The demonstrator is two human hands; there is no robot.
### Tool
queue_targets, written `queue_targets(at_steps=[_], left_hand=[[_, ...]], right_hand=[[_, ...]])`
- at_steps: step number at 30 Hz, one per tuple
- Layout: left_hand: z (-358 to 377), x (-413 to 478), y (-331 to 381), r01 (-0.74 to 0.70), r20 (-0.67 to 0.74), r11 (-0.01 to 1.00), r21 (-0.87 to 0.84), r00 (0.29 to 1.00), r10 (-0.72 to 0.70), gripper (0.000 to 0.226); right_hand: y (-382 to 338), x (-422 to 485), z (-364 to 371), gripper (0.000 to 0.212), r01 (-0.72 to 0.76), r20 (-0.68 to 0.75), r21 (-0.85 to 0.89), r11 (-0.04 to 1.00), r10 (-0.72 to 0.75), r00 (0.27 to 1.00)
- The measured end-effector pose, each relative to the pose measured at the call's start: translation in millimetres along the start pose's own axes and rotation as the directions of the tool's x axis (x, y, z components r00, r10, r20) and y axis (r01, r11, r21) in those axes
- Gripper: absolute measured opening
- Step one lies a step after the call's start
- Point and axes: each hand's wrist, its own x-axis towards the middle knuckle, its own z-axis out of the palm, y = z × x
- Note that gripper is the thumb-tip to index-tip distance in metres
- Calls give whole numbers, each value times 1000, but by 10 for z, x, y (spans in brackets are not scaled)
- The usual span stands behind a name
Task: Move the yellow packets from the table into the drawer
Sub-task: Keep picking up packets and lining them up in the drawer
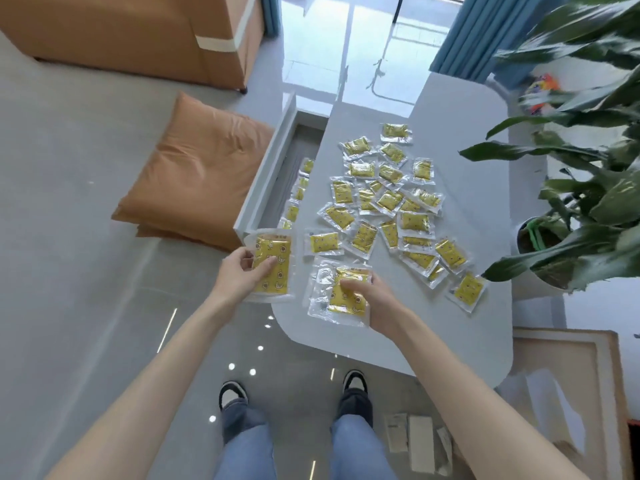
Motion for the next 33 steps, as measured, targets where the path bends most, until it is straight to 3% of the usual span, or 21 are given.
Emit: queue_targets(at_steps=[4, 15, 20, 33], left_hand=[[-739, 130, 56, -37, 23, 999, 40, 999, 37, 24], [-2272, 562, 316, -49, 22, 997, 59, 999, 48, 11], [-2602, 1162, 616, -91, 48, 988, 127, 995, 85, 5], [-2790, 2813, 1807, -136, 247, 973, 189, 965, 88, 17]], right_hand=[[82, 16, 702, 10, -16, -17, 44, 999, 17, 1000], [-219, 68, 2112, 4, -54, 36, 272, 961, 46, 998], [-539, 423, 2547, 7, -36, 22, 320, 947, 31, 999], [-1762, 1274, 3351, 6, 8, -124, 544, 839, 70, 990]])
